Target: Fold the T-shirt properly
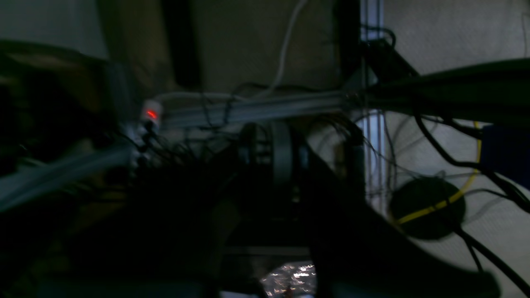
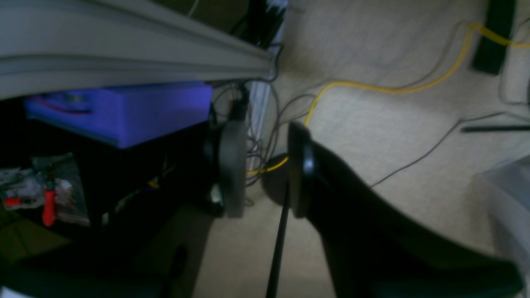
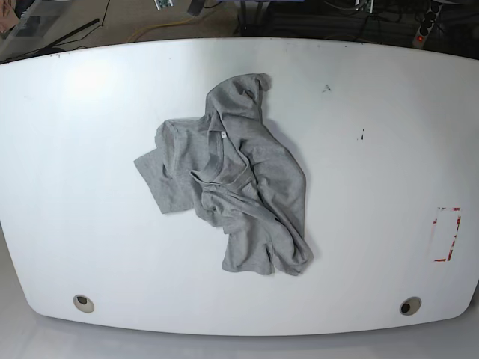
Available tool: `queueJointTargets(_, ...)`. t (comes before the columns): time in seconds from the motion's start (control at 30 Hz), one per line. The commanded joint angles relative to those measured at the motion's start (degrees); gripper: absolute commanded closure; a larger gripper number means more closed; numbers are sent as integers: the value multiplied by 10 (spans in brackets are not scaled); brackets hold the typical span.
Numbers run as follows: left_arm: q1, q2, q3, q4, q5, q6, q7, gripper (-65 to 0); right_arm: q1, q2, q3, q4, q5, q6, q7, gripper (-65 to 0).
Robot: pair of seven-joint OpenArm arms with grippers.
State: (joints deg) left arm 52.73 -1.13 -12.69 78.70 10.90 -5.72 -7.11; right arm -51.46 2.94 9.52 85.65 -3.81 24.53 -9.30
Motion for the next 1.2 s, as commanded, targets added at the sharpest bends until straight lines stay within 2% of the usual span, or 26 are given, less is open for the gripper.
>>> queueJointTargets(0.0,30,-2,-2,55,-3,3,-11,-49,-30,8,3,49,32,5,8,-162)
queueJointTargets(0.07,49,-2,-2,87,-21,3,-12,-49,-49,16,11,78,62,5,8,-162)
queueJointTargets(0.2,90,-9,-3,160,-102,3,-12,-49,-84,35,33,137,114,5,7,-162)
queueJointTargets(0.27,112,-25,-3,207,-129,3,-12,-49,-102,36,49,176,129,5,7,-160)
queueJointTargets(0.37,132,-31,-4,271,-130,3,-12,-49,-121,34,74,231,138,5,7,-160)
queueJointTargets(0.47,154,-17,-11,327,-130,4,-12,-49,-128,34,96,267,141,5,7,-159)
queueJointTargets(0.63,159,-2,-12,364,-130,3,-12,-51,-64,35,118,275,140,5,7,-159)
queueJointTargets(0.77,132,-18,-12,362,-127,3,-11,-60,-17,36,118,274,135,5,7,-163)
queueJointTargets(0.87,108,-16,-12,360,-126,3,-10,-122,15,36,116,275,135,5,7,-166)
queueJointTargets(0.97,94,-15,-13,360,-126,5,-10,-236,41,36,114,287,135,5,0,-166)
queueJointTargets(1.03,89,-15,-15,360,-126,5,-10,-303,55,36,113,301,140,6,-31,-176)
queueJointTargets(1.1,86,-15,-15,360,-126,5,-10,-349,82,35,109,308,147,17,-67,-220)
queueJointTargets(1.17,85,-15,-15,360,-127,4,-10,-357,112,35,103,308,165,46,-105,-295)
